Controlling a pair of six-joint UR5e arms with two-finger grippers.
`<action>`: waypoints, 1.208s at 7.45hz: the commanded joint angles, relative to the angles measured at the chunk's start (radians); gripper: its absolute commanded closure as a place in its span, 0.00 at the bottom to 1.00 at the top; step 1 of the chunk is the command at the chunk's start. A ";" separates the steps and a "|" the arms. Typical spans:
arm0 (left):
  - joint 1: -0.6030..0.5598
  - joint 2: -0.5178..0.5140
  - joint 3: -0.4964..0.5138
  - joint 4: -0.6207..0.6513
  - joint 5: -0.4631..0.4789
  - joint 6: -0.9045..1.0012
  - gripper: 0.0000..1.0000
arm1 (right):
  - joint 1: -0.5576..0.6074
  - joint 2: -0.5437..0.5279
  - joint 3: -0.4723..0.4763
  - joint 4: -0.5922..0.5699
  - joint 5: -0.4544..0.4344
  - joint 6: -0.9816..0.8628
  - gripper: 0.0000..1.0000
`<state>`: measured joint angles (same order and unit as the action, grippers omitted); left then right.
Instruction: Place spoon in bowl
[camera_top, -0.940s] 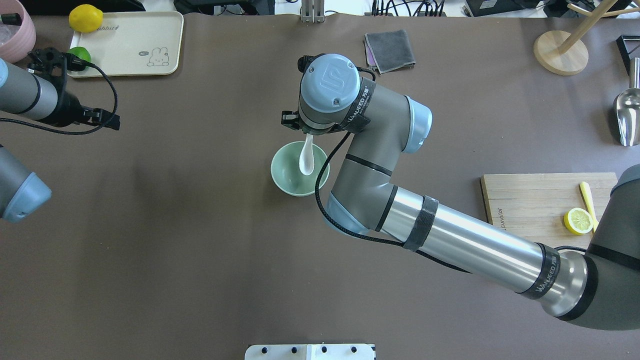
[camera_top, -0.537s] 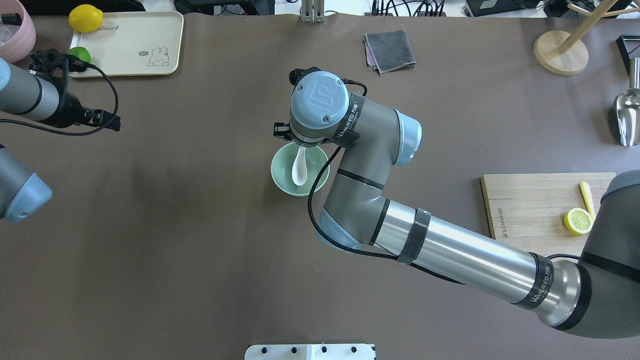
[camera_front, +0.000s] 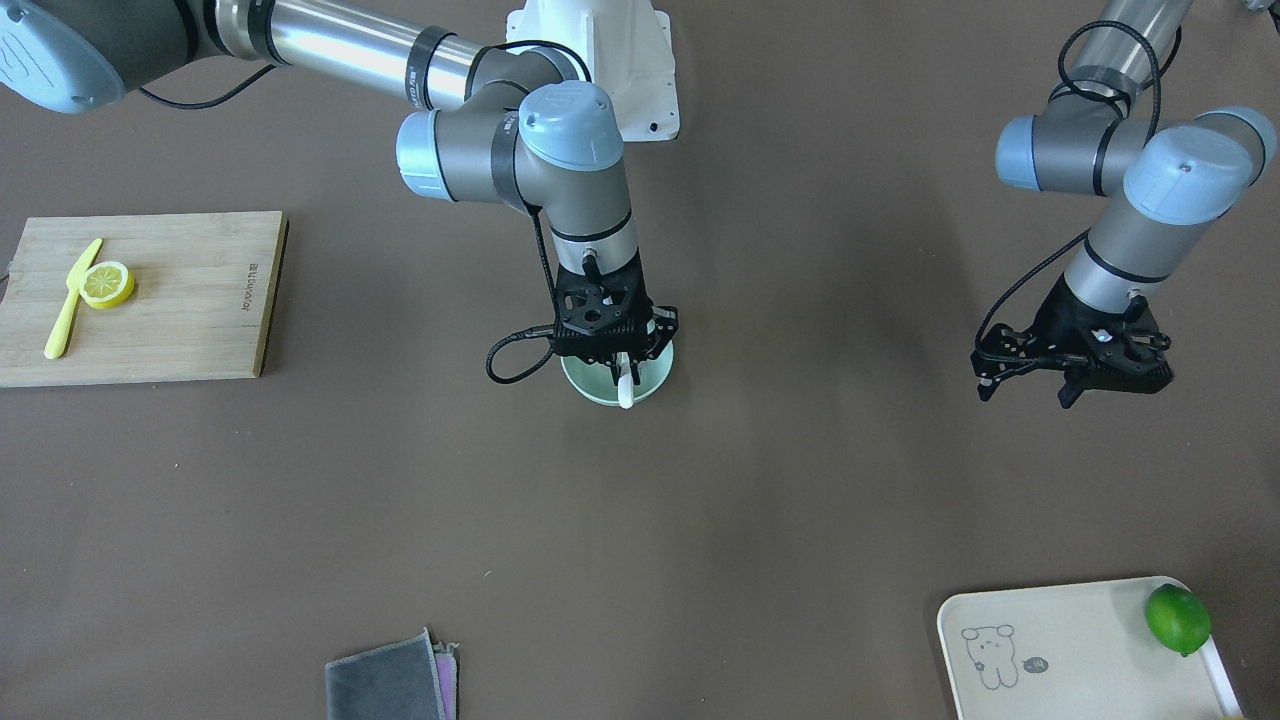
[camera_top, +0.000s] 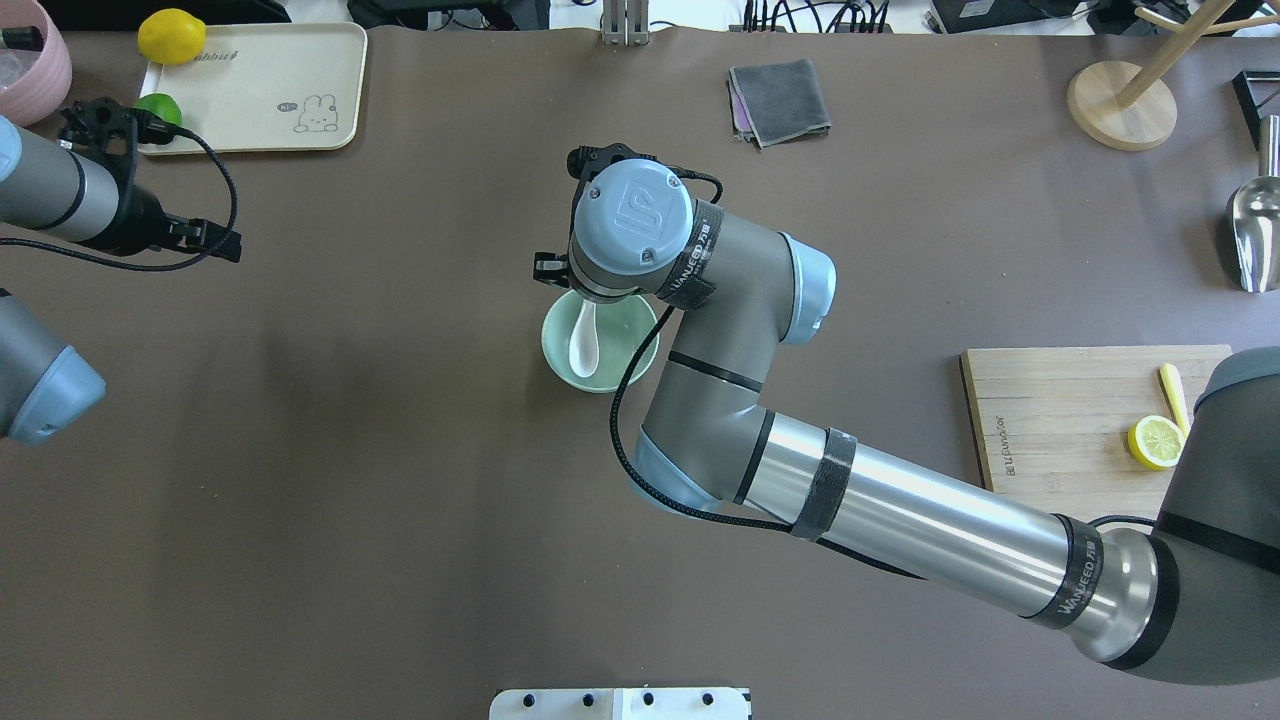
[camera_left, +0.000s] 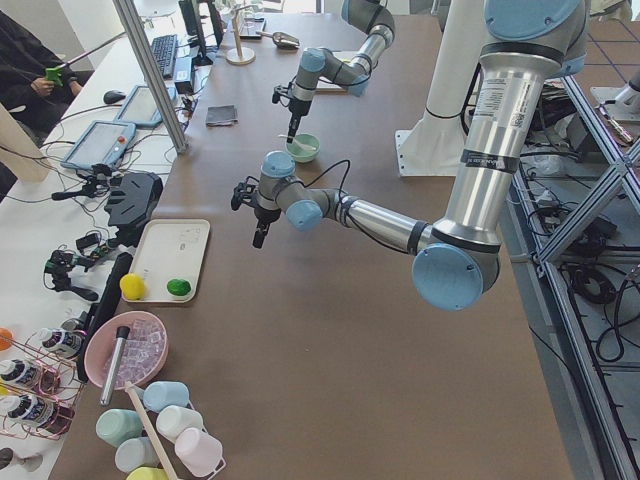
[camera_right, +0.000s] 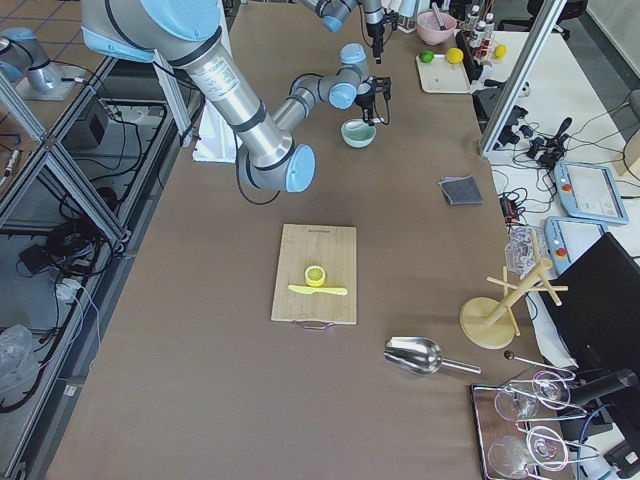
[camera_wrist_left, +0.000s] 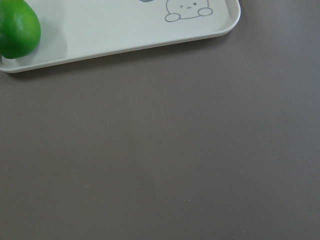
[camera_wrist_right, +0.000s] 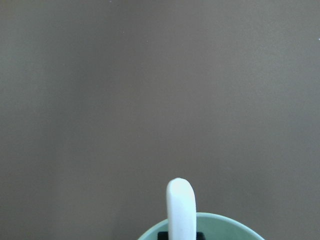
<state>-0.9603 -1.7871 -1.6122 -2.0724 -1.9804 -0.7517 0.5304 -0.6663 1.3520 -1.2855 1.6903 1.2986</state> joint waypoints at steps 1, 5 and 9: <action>0.000 -0.006 0.000 0.002 0.000 0.000 0.02 | 0.003 -0.007 0.007 0.005 -0.004 -0.010 0.00; -0.009 -0.008 -0.005 0.005 -0.006 0.002 0.02 | 0.101 -0.211 0.172 0.020 0.026 -0.195 0.00; -0.185 0.061 -0.017 0.017 -0.137 0.279 0.02 | 0.432 -0.396 0.246 0.005 0.372 -0.432 0.00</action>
<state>-1.0635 -1.7594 -1.6257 -2.0571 -2.0446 -0.5643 0.8512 -0.9879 1.5705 -1.2776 1.9372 0.9550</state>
